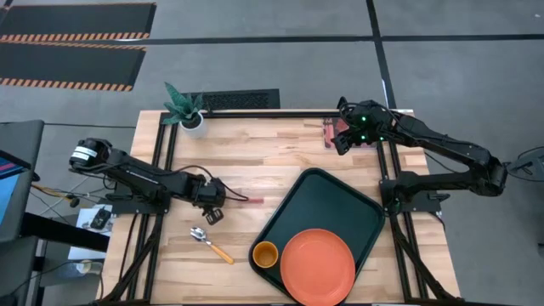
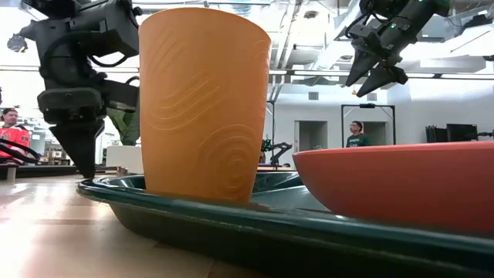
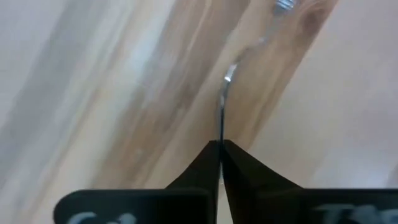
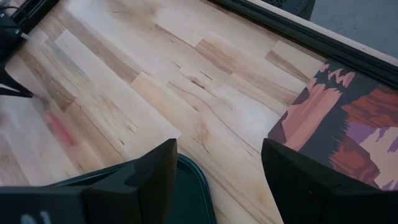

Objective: Pick and place plate/cup/fork/spoon on tray
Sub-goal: Put the pink fork on the black serving tray at the top right of the orange plate

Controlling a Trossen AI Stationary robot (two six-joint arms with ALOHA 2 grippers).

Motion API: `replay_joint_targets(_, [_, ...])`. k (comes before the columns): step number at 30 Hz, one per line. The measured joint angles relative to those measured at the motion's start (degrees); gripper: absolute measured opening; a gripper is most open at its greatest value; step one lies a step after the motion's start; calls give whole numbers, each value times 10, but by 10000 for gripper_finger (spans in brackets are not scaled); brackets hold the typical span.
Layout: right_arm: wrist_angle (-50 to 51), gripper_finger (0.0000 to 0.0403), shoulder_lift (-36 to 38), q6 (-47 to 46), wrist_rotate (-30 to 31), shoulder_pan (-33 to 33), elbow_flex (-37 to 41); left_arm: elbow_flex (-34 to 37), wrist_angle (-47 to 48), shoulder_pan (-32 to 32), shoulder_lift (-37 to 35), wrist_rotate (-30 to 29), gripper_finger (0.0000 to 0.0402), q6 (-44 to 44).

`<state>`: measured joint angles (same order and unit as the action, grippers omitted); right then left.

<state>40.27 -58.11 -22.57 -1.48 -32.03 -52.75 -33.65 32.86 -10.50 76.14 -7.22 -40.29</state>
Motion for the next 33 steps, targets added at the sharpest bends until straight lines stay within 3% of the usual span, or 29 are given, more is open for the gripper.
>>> replay_joint_targets(8, [0, 260, 0, 0, 0, 0, 0, -7, -2, 39, -10, 74, 0, -64])
replay_joint_targets(15, [0, 260, 0, 0, 0, 0, 0, -61, 24, 98, -61, 116, 0, -66])
replay_joint_targets(25, [-1, 260, 0, 0, 0, 0, 0, -197, 115, 211, -92, 157, 0, 46])
replay_joint_targets(33, [-5, 260, 0, -10, 0, 0, 0, -334, 157, 291, 7, 239, 0, 185])
